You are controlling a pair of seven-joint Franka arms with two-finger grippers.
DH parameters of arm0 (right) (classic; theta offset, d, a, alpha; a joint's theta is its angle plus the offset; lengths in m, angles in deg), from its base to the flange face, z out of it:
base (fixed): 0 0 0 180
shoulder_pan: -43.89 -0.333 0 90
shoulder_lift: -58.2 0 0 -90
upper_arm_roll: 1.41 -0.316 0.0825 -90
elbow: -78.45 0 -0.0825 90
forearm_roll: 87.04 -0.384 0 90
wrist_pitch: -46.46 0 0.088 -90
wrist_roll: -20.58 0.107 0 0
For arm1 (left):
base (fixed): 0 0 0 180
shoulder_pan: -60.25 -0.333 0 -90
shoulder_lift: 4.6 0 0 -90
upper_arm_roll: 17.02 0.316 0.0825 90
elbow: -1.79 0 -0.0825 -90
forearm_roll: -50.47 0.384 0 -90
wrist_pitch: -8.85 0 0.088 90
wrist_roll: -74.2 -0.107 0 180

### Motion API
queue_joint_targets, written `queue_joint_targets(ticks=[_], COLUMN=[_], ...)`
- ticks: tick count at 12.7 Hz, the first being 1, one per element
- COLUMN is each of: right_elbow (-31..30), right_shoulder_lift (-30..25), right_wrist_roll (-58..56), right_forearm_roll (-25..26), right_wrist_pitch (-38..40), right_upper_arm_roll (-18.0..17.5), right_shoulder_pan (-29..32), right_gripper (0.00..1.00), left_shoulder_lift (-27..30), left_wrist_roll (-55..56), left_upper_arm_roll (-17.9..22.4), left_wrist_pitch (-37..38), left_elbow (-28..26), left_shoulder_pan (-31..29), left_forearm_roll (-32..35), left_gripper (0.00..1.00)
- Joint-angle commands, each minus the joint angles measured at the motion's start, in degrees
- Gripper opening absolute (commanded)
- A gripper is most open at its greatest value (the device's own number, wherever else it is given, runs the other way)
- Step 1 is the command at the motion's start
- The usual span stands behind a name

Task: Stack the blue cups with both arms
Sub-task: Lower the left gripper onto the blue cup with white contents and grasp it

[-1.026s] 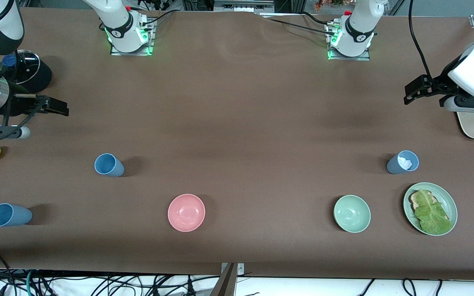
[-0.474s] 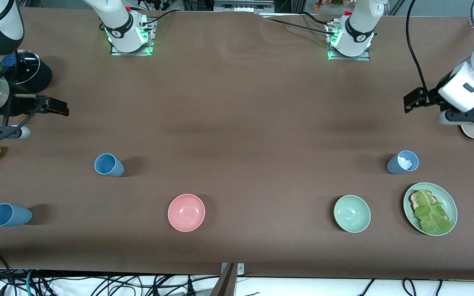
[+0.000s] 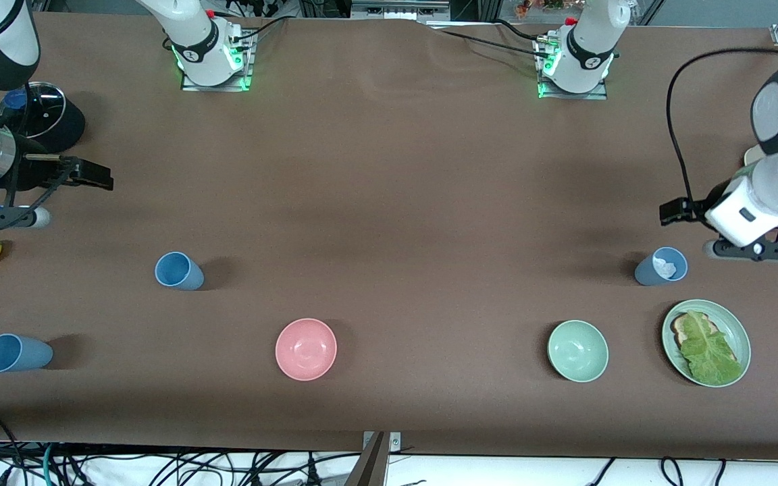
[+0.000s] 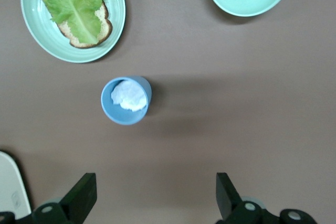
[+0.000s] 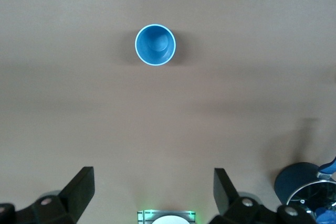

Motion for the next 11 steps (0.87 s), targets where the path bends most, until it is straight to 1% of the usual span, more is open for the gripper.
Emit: queue_joint_targets(ticks=[1, 2, 3, 4, 5, 6, 7, 9, 10, 11], right_elbow=[-0.1, -0.1, -0.1, -0.1, -0.1, 0.0, 0.0, 0.0, 0.0, 0.0], right_shoulder_lift=[-0.4, -0.4, -0.4, -0.4, -0.4, -0.3, -0.3, -0.3, -0.3, -0.3], right_wrist_roll=[-0.4, -0.4, -0.3, -0.4, -1.1, -1.2, -1.2, -1.3, -1.3, -1.3], right_forearm_roll=[0.0, -0.1, -0.1, -0.1, -0.1, -0.1, -0.1, -0.1, -0.1, -0.1], right_wrist_pitch=[0.7, 0.6, 0.6, 0.6, 0.6, 0.3, 0.3, 0.5, 0.6, 0.7], right_upper_arm_roll=[-0.1, -0.1, -0.2, -0.2, -0.1, -0.1, -0.1, 0.0, 0.0, 0.0], right_shoulder_pan=[0.0, 0.0, 0.0, 0.0, 0.1, 0.1, 0.1, 0.2, 0.3, 0.4], right_gripper=[1.00, 1.00, 1.00, 1.00, 1.00, 1.00, 1.00, 1.00, 1.00, 1.00], left_shoulder_lift=[0.4, 0.0, -0.8, -1.9, -2.5, -3.4, -4.7, -7.1, -8.2, -9.2], left_wrist_roll=[-1.1, -1.0, -1.2, -1.4, -1.5, -2.4, -4.3, -8.7, -9.1, -9.1], left_upper_arm_roll=[-0.4, -0.4, -0.3, -0.4, -0.4, -0.4, -0.4, -0.6, -0.6, -0.6], left_wrist_pitch=[-11.9, -15.2, -17.2, -18.7, -20.1, -20.4, -22.6, -26.2, -27.2, -28.1], left_elbow=[-9.4, -11.4, -11.9, -11.8, -12.0, -12.0, -11.9, -12.0, -12.0, -12.0], left_shoulder_pan=[-0.9, -1.1, -1.2, -1.3, -3.0, -3.7, -4.5, -8.8, -9.6, -10.2], left_forearm_roll=[2.9, 3.1, 3.9, 8.0, 9.4, 10.1, 10.2, 9.6, 9.3, 9.2], left_gripper=[1.00, 1.00, 1.00, 1.00, 1.00, 1.00, 1.00, 0.99, 0.93, 0.89])
